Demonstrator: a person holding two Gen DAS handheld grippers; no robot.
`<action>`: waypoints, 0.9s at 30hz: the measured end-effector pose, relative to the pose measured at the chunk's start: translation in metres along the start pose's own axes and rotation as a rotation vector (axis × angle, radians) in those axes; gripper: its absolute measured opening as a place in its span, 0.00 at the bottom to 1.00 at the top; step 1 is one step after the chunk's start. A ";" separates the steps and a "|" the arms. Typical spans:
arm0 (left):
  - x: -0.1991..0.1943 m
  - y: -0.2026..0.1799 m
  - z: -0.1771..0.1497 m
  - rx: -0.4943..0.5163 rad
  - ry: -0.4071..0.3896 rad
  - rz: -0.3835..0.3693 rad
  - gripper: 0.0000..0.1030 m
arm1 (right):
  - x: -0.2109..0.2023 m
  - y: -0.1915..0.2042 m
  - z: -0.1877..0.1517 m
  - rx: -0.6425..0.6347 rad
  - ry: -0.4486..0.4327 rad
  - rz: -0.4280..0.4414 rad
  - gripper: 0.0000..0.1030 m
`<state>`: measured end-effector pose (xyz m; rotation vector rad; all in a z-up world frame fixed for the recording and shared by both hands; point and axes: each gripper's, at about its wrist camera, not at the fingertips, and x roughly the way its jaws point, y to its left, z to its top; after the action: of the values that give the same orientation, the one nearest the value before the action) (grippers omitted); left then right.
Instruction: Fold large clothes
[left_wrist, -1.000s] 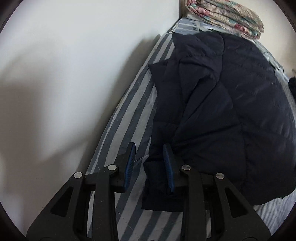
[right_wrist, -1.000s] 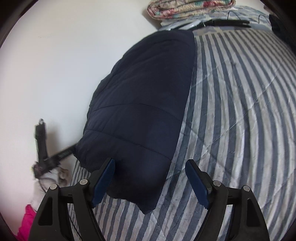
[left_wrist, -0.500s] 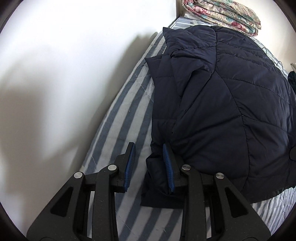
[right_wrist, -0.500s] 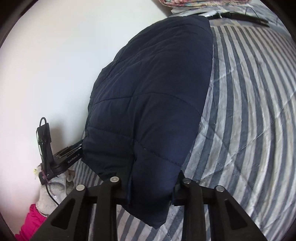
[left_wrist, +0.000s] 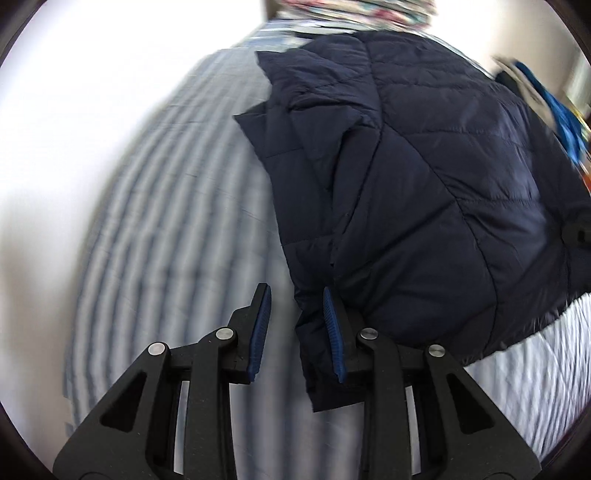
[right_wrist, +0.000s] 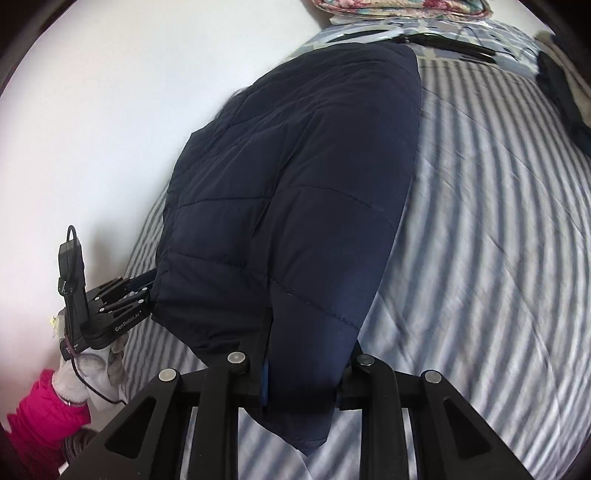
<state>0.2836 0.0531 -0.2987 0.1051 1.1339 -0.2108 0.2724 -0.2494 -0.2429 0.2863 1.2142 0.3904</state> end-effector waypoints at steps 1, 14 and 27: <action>-0.002 -0.008 -0.002 0.012 0.005 -0.021 0.27 | -0.006 -0.005 -0.007 0.002 0.002 -0.004 0.22; -0.068 -0.052 -0.022 0.141 0.011 -0.170 0.27 | -0.064 -0.045 -0.046 -0.023 -0.041 -0.107 0.41; -0.052 -0.039 0.086 0.031 -0.168 -0.192 0.27 | -0.081 -0.036 0.027 -0.127 -0.383 -0.201 0.40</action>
<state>0.3299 0.0046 -0.2142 0.0051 0.9734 -0.4003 0.2791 -0.3171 -0.1802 0.1202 0.8289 0.2233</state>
